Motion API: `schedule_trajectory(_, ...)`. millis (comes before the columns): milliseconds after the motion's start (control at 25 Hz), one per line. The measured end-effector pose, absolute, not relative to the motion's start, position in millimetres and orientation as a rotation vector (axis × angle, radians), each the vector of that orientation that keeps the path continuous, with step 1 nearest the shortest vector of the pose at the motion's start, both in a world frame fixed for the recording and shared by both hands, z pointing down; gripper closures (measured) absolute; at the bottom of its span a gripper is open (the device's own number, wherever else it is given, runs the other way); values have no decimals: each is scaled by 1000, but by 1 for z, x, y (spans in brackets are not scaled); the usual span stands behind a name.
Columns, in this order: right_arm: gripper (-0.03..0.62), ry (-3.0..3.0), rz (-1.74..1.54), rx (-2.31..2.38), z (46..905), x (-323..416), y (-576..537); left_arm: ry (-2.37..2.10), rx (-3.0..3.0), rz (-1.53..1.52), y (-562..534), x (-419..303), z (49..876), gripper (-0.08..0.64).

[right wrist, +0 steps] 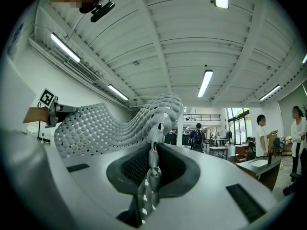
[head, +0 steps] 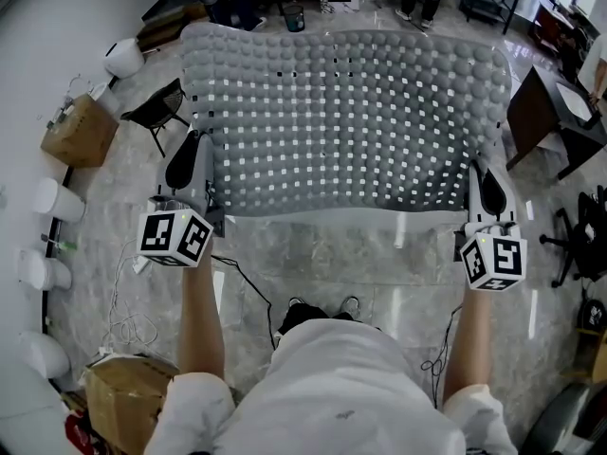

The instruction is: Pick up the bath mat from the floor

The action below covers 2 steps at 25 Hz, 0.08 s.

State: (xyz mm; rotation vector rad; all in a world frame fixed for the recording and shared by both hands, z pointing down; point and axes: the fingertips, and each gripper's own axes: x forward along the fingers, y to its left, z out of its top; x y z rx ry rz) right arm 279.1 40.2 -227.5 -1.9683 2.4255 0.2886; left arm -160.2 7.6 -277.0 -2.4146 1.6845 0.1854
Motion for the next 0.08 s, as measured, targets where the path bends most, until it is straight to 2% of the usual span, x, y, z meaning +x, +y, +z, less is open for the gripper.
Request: schedule_trajectory(80,548,2425,297,-1971,-230,281,42,1675,-2413,184,9,-157,-280,497)
